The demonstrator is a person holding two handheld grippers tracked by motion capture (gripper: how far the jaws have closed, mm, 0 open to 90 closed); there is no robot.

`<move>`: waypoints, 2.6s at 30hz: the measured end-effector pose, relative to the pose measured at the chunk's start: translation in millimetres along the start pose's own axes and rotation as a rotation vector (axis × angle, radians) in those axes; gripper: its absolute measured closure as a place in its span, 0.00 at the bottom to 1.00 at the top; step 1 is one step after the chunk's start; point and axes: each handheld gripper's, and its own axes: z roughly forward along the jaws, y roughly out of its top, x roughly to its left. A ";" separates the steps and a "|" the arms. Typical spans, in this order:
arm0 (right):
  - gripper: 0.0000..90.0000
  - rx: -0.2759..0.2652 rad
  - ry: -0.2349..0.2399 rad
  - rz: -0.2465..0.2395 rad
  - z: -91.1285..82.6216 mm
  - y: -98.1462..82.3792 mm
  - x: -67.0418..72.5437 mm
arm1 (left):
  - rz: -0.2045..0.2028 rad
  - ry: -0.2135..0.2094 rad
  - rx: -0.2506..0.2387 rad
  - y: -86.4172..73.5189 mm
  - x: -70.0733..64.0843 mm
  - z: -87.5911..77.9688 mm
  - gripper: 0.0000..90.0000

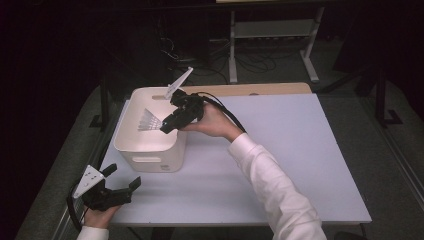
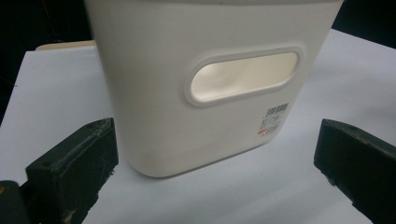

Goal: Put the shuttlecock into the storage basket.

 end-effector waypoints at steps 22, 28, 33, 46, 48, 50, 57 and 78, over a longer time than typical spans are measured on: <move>0.40 0.008 -0.018 0.004 15.7 -1.3 -6.6 | 0.002 -0.003 0.005 0.0 -0.6 -0.3 0.00; 0.18 -0.006 -0.049 0.034 6.6 -6.3 -8.5 | 0.001 -0.007 -0.002 -0.3 -0.6 0.1 0.00; 0.14 -0.032 -0.071 0.054 -1.6 -11.5 -9.4 | -0.004 -0.010 -0.005 -0.6 -1.2 0.8 0.00; 0.00 -0.096 -0.137 0.070 -26.7 -22.3 -9.0 | 0.002 -0.004 0.009 -1.2 -0.1 1.4 0.00; 0.00 -0.106 -0.148 0.071 -30.7 -24.1 -9.2 | 0.000 -0.005 0.010 -1.3 -0.1 1.6 0.00; 0.00 -0.103 -0.171 0.074 -34.5 -26.3 -9.4 | -0.004 -0.007 0.005 -1.3 -0.1 1.9 0.00; 0.00 -0.127 -0.223 0.080 -49.4 -37.5 -11.2 | 0.009 -0.012 0.011 -1.0 0.4 2.6 0.00; 0.00 -0.198 -0.266 0.152 -83.5 -76.4 -10.8 | -0.016 -0.023 -0.005 -2.0 0.5 2.4 0.00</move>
